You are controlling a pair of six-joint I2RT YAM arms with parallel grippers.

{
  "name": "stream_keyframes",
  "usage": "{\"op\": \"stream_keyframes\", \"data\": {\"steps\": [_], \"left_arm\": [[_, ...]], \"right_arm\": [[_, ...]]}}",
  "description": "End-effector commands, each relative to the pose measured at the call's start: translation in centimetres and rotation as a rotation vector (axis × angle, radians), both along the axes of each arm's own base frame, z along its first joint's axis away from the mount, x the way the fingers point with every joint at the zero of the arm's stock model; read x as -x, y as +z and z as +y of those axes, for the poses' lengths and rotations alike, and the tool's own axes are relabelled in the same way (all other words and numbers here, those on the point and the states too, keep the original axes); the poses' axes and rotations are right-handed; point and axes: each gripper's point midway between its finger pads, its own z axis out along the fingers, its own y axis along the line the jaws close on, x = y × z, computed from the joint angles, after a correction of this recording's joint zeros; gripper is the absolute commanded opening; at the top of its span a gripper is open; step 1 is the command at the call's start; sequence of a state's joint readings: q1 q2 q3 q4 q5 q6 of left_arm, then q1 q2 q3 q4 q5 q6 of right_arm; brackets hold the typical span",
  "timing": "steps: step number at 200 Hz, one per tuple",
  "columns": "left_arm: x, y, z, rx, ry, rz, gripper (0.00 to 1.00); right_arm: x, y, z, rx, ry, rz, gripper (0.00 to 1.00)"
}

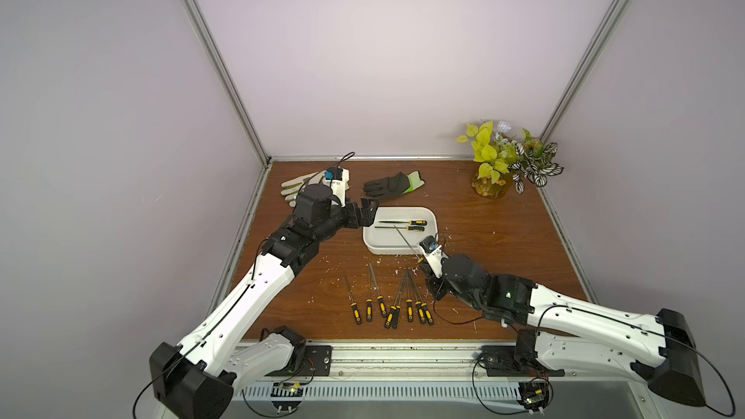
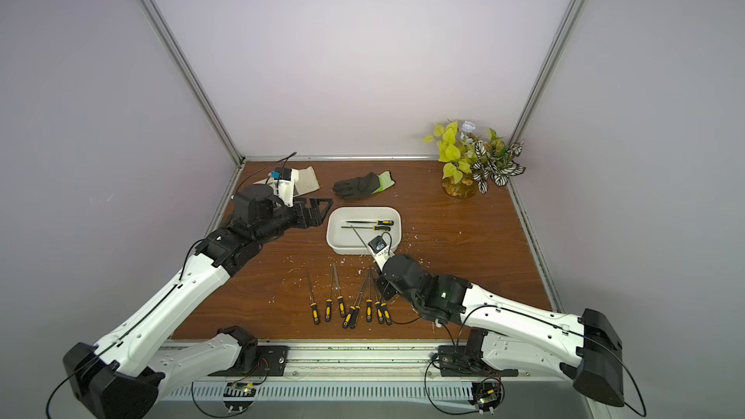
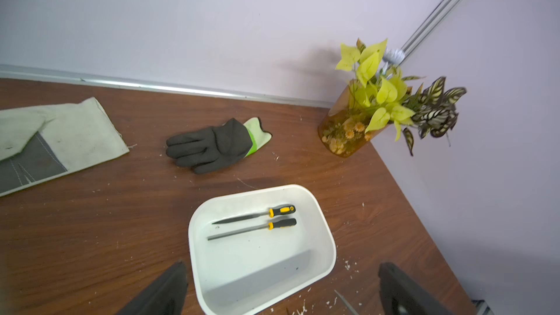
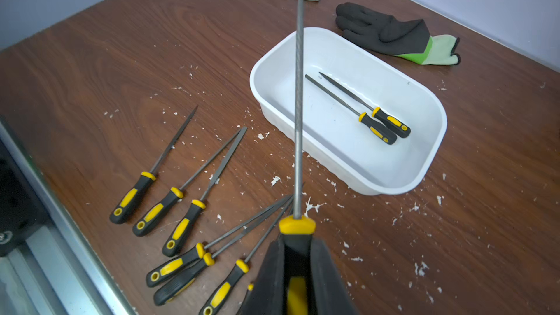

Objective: Put the file tool into the storage box
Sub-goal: Pick up the file tool from the center of the board, then place the file tool in the storage box.

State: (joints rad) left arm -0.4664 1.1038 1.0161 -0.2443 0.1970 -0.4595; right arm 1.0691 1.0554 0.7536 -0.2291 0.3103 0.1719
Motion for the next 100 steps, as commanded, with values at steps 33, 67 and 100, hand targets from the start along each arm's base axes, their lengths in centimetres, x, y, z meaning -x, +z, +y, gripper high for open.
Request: {"op": "stream_keyframes", "data": {"steps": [33,67,100], "left_arm": [[-1.3,-3.9,1.9,0.065,-0.059,0.013,1.0],[-1.7,-6.5,4.8,0.103,-0.01,0.069,1.0],[-1.8,-5.8,5.6,0.089,0.006,0.039,1.0]], "right_arm": [[-5.7,4.2,1.3,0.032,0.184,-0.21,0.0],[-8.7,3.3,0.9,0.062,0.205,-0.258,0.0],[-11.8,0.1,0.5,0.092,0.211,-0.226,0.0]]}}
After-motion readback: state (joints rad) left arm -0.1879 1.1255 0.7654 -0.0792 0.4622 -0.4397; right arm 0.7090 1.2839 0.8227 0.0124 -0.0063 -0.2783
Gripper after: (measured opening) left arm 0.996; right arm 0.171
